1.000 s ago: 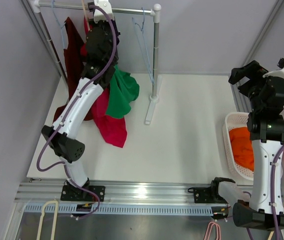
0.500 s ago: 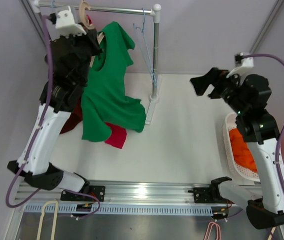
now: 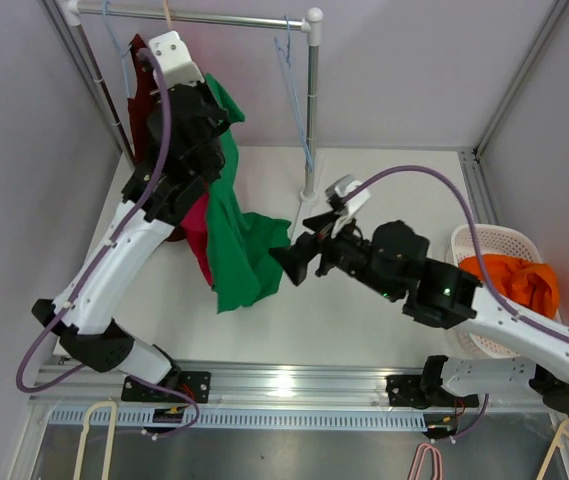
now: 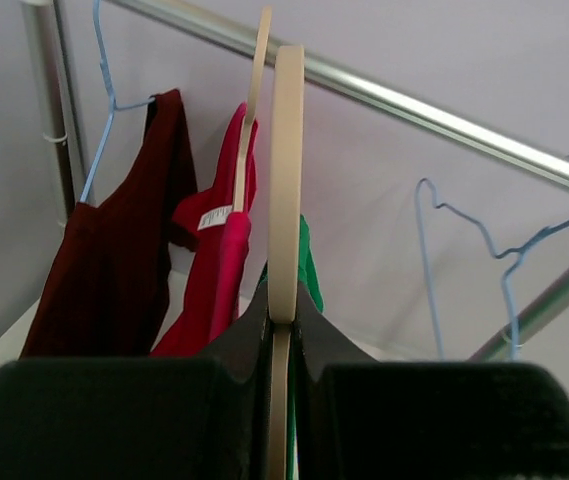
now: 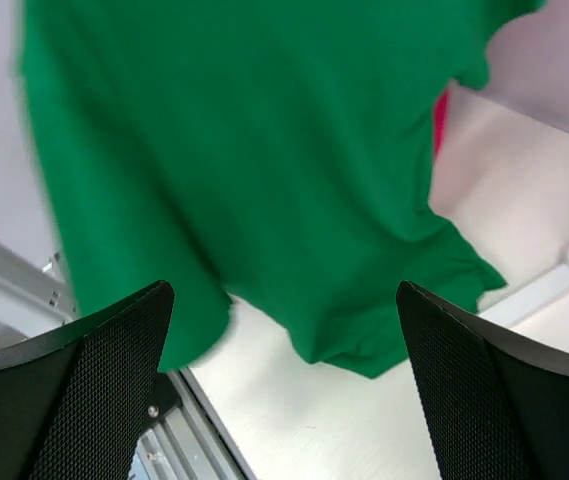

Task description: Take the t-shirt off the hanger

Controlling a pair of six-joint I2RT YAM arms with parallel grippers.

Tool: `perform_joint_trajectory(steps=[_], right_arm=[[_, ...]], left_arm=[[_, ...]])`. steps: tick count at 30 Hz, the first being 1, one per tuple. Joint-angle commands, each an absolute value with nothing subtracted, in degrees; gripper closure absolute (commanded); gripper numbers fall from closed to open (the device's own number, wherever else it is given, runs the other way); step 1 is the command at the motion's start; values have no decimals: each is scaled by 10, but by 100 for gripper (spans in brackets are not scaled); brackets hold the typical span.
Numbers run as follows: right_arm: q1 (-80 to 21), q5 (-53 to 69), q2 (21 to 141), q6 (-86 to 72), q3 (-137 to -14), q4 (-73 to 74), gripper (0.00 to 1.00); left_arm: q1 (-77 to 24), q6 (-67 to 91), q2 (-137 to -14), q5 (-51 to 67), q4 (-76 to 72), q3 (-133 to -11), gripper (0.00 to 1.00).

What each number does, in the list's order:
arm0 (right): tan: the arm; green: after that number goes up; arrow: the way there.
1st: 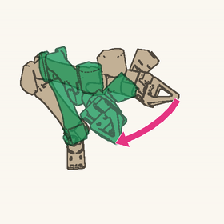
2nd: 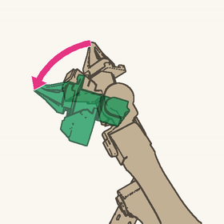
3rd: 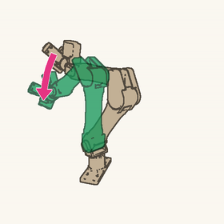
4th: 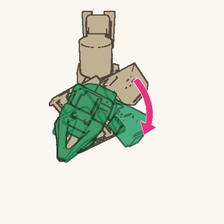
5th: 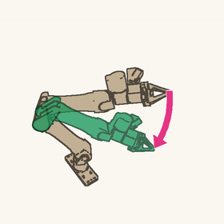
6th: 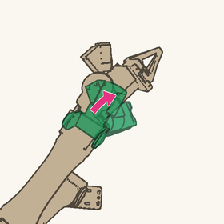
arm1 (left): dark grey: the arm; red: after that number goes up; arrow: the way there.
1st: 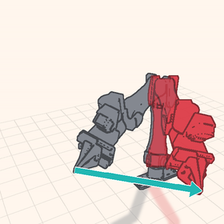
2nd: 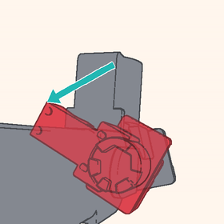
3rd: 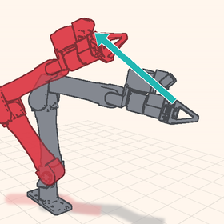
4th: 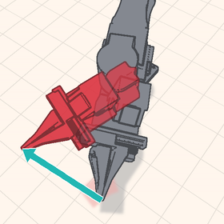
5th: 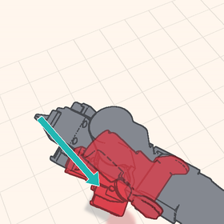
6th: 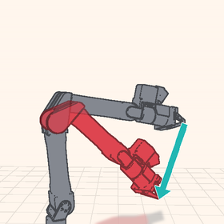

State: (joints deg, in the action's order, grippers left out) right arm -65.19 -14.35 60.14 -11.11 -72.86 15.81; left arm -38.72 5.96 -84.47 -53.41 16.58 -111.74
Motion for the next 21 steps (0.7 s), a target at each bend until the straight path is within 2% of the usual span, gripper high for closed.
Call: perform_joint_trajectory(steps=[1, 6, 12, 14, 16, 17, 19, 20, 21], right_arm=[[-694, -208, 627, -48, -733, 55, 2], [-704, -194, 675, -27, -738, -28, 2], [-708, -192, 738, -26, -787, -24, 2], [-708, -203, 761, -21, -795, -25, 3], [-708, -206, 779, -19, -805, -33, 10], [-708, -203, 783, -23, -809, -33, 37], [-709, -206, 793, -29, -823, -20, 68], [-710, -211, 793, -33, -826, -14, 96], [-716, -218, 791, -35, -828, -6, 100]], left_arm=[[-392, 54, -854, -596, 146, -1141, 99], [-401, 41, -859, -614, 133, -1130, 99], [-402, -13, -865, -635, 69, -1110, 99], [-403, -7, -866, -633, 69, -1108, 99], [-405, -5, -867, -632, 69, -1101, 99], [-406, -5, -868, -632, 62, -1100, 99], [-406, -12, -871, -630, 49, -1089, 99], [-406, -22, -875, -630, 20, -1087, 99], [-406, -38, -879, -632, -3, -1073, 99]])
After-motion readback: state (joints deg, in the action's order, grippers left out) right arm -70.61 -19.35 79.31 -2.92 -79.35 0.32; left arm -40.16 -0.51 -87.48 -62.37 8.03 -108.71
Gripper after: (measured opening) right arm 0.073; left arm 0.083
